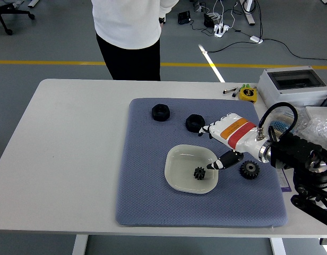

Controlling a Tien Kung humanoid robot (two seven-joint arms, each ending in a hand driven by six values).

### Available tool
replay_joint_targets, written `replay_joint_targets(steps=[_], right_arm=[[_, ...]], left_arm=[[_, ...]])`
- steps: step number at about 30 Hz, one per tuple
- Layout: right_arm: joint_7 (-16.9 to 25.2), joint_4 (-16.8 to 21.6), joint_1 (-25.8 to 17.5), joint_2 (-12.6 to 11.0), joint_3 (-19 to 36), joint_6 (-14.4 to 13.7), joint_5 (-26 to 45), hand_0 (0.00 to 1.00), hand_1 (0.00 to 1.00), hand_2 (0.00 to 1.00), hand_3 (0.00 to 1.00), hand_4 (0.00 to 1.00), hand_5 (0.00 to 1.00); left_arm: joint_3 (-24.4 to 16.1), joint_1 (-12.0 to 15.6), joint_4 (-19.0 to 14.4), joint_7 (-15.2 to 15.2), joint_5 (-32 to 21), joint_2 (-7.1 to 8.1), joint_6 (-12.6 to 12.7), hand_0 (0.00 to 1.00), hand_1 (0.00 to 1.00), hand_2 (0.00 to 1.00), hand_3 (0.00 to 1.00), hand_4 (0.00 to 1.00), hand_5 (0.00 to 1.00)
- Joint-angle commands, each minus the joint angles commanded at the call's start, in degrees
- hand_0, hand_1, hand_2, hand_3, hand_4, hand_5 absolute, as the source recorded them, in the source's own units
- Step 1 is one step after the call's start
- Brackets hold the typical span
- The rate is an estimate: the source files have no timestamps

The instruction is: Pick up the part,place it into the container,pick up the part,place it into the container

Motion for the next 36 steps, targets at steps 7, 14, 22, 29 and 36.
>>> replay_joint_targets(steps=[7,14,22,29,36], right_arm=[[0.8,-2.0,-1.2,-3.7,0.7,3.5,1.9,0.246,0.444,0.644,0.736,0.998,0.496],[1.6,-8.3,-2.8,-3.1,-0.3,2.8,1.9,0.345,0.494,0.667,0.739,0.998,0.508],[1.9,-11.9,-4.1,-2.4,0.3,2.2,1.6,0.330,0.486,0.659,0.724,0.998,0.518],[2.4,-11.8,-5.4,-3.0,1.3,2.3,1.3,0.294,0.459,0.620,0.666,0.998,0.518],[3.0,-11.4,-6.2,-3.4,1.8,1.8,1.6,0.252,0.428,0.565,0.611,0.998,0.515]], left_arm=[[-0.3,0.0,0.0,0.2,0.7,-0.04,-0.1,0.704,0.655,0.666,0.578,0.670,0.624],[-0.4,0.1,-0.1,0.3,0.9,-0.27,-0.3,0.705,0.664,0.667,0.578,0.671,0.624],[-0.5,0.2,-0.2,0.2,1.0,-0.31,-0.4,0.705,0.660,0.666,0.578,0.671,0.625],[-0.5,0.1,-0.1,0.2,1.1,-0.35,-0.4,0.705,0.660,0.667,0.578,0.671,0.624],[-0.4,-0.1,-0.2,0.2,1.1,-0.40,-0.5,0.705,0.661,0.666,0.578,0.672,0.625]])
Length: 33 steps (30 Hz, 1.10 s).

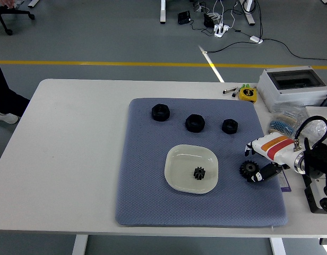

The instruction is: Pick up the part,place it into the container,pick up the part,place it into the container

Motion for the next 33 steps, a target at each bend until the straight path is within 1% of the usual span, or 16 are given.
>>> replay_joint_targets(steps=[1,2,7,8,13,14,19,20,25,26,31,32,33], right_arm=[[0.1,-0.1,-0.1,0.0,0.0,-0.2,0.2,0.252,0.428,0.565,0.611,0.998,0.515],[0.2,-0.1,-0.2,0.0,-0.1,-0.4,0.3,0.218,0.408,0.514,0.550,0.998,0.513],[0.7,-0.8,-0.4,0.5,-0.5,-1.5,1.2,0.218,0.408,0.514,0.550,0.998,0.513],[0.8,-1.1,-0.4,0.8,-0.6,-2.1,1.3,0.194,0.397,0.480,0.504,0.985,0.520],[0.9,-2.3,-0.6,1.4,-0.8,-3.6,1.6,0.194,0.397,0.480,0.504,0.985,0.520],[0.9,-2.5,-0.6,1.5,-0.8,-3.8,1.7,0.176,0.383,0.460,0.488,0.949,0.516],[1.1,-3.2,-0.6,1.7,-1.0,-5.3,2.1,0.176,0.383,0.460,0.488,0.949,0.516],[1.1,-3.3,-0.6,1.7,-1.0,-5.6,2.2,0.109,0.332,0.420,0.478,0.862,0.513],[1.5,-4.4,-0.6,1.8,-1.1,-6.2,3.0,0.109,0.332,0.420,0.478,0.862,0.513],[1.5,-4.5,-0.7,1.7,-1.1,-6.4,3.1,0.077,0.292,0.388,0.466,0.778,0.510],[1.6,-4.7,-0.9,1.6,-1.1,-7.4,3.4,0.077,0.292,0.388,0.466,0.778,0.510],[1.6,-4.7,-0.8,1.6,-1.1,-7.4,3.5,0.054,0.247,0.369,0.461,0.768,0.508],[1.6,-4.8,-0.8,1.6,-1.1,-7.4,3.6,0.054,0.247,0.369,0.461,0.768,0.508]], left_arm=[[0.1,0.0,0.0,0.0,-0.1,0.00,0.0,0.705,0.661,0.666,0.578,0.672,0.625],[0.1,0.0,0.0,0.0,-0.1,-0.01,0.0,0.705,0.663,0.664,0.579,0.671,0.623],[0.0,0.1,0.0,-0.1,-0.1,-0.14,0.1,0.705,0.663,0.664,0.579,0.671,0.623],[0.0,0.2,0.0,-0.1,0.0,-0.17,0.1,0.705,0.659,0.664,0.578,0.672,0.625],[0.0,0.1,0.0,-0.1,-0.1,-0.19,0.1,0.705,0.659,0.664,0.578,0.672,0.625],[0.0,0.1,0.0,-0.1,-0.1,-0.19,0.1,0.705,0.659,0.663,0.578,0.671,0.626],[0.0,0.1,0.0,-0.1,0.0,-0.22,0.1,0.705,0.659,0.663,0.578,0.671,0.626],[0.0,0.1,0.0,-0.1,0.0,-0.22,0.1,0.704,0.660,0.664,0.578,0.671,0.626],[-0.1,0.0,0.0,-0.1,0.1,-0.21,0.0,0.704,0.660,0.664,0.578,0.671,0.626],[-0.1,0.0,0.0,-0.1,0.1,-0.22,0.0,0.704,0.662,0.661,0.577,0.670,0.625],[-0.3,-0.2,0.0,0.0,0.4,-0.18,-0.1,0.704,0.662,0.661,0.577,0.670,0.625],[-0.3,-0.2,0.0,0.0,0.5,-0.16,-0.1,0.704,0.660,0.663,0.578,0.670,0.625],[-0.3,-0.2,0.0,0.0,0.5,-0.16,-0.1,0.704,0.660,0.663,0.578,0.670,0.625]])
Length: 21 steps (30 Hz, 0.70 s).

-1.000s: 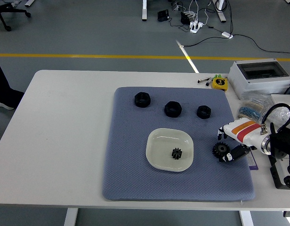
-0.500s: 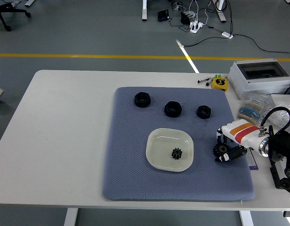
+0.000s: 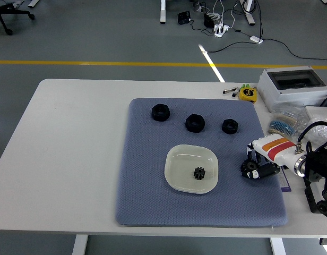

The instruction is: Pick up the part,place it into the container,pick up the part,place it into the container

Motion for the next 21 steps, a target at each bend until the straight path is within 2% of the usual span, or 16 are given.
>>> replay_joint_targets(steps=[7,21], right_arm=[[0.1,0.3,-0.2,-0.1,0.1,-0.4,0.7,0.044,0.214,0.355,0.450,0.795,0.521],[-0.6,6.7,-0.1,-1.2,1.9,-0.8,-0.1,0.053,0.211,0.340,0.444,0.785,0.511]], left_arm=[[-0.1,0.0,0.0,0.1,0.1,-0.07,0.0,0.704,0.660,0.663,0.579,0.670,0.626],[0.1,-0.3,0.0,-0.2,0.0,-0.11,0.0,0.704,0.659,0.663,0.578,0.671,0.626]])
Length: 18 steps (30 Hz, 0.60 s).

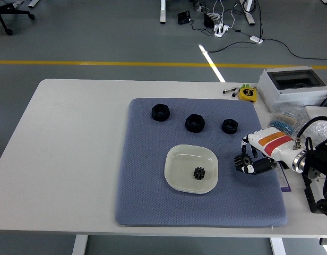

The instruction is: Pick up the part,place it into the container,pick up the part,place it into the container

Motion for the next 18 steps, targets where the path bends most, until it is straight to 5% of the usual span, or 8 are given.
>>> replay_joint_targets(steps=[8,18], right_arm=[[-0.5,3.4,1.6,1.0,-0.6,-0.1,-0.5,0.051,0.211,0.332,0.445,0.759,0.491],[-0.7,4.8,5.0,5.1,-3.5,-0.6,0.2,0.049,0.209,0.328,0.446,0.758,0.491]], left_arm=[[-0.1,0.1,0.0,0.0,0.0,0.07,0.0,0.703,0.655,0.661,0.578,0.671,0.627],[-0.2,0.1,0.0,0.1,0.3,0.31,-0.2,0.704,0.653,0.663,0.577,0.670,0.625]])
